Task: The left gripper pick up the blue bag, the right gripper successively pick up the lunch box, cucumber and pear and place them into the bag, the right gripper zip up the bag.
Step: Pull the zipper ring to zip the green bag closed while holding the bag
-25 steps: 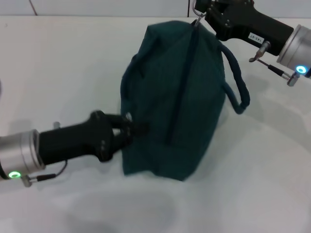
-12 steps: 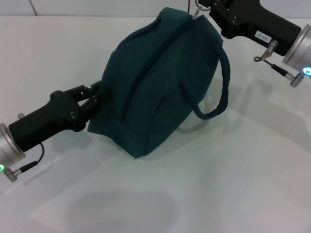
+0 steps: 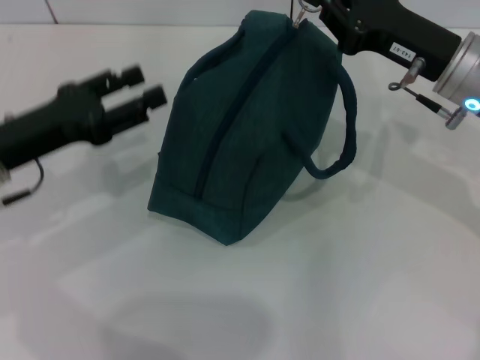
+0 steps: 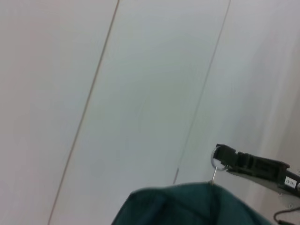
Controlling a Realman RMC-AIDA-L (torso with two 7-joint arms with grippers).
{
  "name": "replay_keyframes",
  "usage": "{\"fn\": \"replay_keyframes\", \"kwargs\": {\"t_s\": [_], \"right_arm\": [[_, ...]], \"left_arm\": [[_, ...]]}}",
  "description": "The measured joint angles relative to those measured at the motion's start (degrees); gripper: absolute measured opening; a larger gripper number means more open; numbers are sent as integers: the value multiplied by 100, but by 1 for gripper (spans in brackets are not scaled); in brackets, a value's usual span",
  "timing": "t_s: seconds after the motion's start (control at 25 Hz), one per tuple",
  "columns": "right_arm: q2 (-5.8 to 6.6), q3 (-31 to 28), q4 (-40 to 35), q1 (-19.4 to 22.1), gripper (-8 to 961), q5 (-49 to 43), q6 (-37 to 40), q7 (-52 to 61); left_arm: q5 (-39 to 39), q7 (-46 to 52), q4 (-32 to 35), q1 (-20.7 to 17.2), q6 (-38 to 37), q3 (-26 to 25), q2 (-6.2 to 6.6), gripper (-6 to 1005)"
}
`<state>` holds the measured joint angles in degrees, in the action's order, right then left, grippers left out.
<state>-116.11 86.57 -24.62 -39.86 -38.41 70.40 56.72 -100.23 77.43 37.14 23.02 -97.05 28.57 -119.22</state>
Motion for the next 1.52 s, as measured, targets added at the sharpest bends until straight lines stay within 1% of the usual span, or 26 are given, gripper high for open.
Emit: {"fn": "replay_keyframes", "kwargs": {"t_s": [0.12,0.2,0.28,0.36,0.4,0.44,0.56,0.64,0.84,0.92,1.12,1.28,1.52], "right_arm": [[-6,3,0,-40,9,0,-55,-34],[-5,14,14,-89,9,0,-109,-54],[-4,12,26,-108,9,0,-135,-56],[-7,4,28,-114,8,0,-158,-60],[-9,-1,30,-115,8,0,-166,-63],[-9,-1,30,-117,8,0,-180,-66],[-9,2,18,-142,9,0,-240,-70],[-8,13,16,-177,9,0,-264,-71],[-7,32,17,-198,8,0,-307,-73],[-7,34,16,-204,8,0,-308,-74],[-7,41,14,-224,8,0,-308,-74],[-7,44,15,-239,9,0,-308,-74],[-7,44,27,-242,9,0,-300,-74]], "left_arm": [[-189,1002,899,257,31,339,-3,566],[-353,1831,1654,417,131,767,-4,605],[-551,2686,2453,515,271,1266,-13,681],[-741,3503,3178,554,404,1735,-19,756],[-884,4073,3701,563,496,2075,-21,794],[-999,4508,4039,569,571,2301,-22,832],[-1553,5841,5022,587,834,2965,-26,866],[-1860,6531,5429,620,904,3368,-28,888],[-2779,7696,5829,731,1200,4376,-30,884],[-2992,7924,5865,785,1301,4610,-31,883],[-3149,8187,5883,913,1416,4792,-37,879],[-3448,8366,5893,965,1552,5074,-40,876],[-3499,8342,5866,968,1623,5175,-40,872]]}}
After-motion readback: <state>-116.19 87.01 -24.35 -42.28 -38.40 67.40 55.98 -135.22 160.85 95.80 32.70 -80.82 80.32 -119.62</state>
